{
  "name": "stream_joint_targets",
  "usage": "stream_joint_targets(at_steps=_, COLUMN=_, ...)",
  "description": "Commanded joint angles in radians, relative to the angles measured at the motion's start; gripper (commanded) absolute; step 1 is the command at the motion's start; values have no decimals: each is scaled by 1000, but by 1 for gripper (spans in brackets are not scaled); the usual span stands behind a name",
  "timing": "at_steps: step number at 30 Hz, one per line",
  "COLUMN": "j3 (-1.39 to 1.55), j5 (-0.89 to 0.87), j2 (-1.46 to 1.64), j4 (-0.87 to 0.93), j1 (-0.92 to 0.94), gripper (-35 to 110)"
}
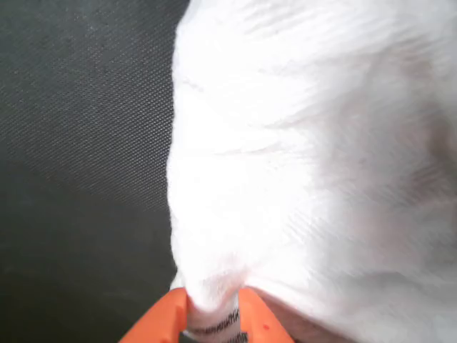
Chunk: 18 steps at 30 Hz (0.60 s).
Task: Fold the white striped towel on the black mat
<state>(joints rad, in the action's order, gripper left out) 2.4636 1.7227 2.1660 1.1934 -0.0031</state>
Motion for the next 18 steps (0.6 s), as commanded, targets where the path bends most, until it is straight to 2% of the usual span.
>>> stream_joint_targets(at_steps=1, j3=-26, j5=18, j2=210, j4=91, j1=-12, gripper=8)
stream_joint_targets(at_steps=7, j3=81, j5=-137, j2=601, j4=282, j1=-152, gripper=1)
stream_joint_targets(at_steps=9, j3=167, j5=-183, j2=724, j4=276, j1=-178, gripper=0)
stream_joint_targets(at_steps=18, j3=517, j5=-135, j2=1103, j4=152, j1=-86, gripper=0)
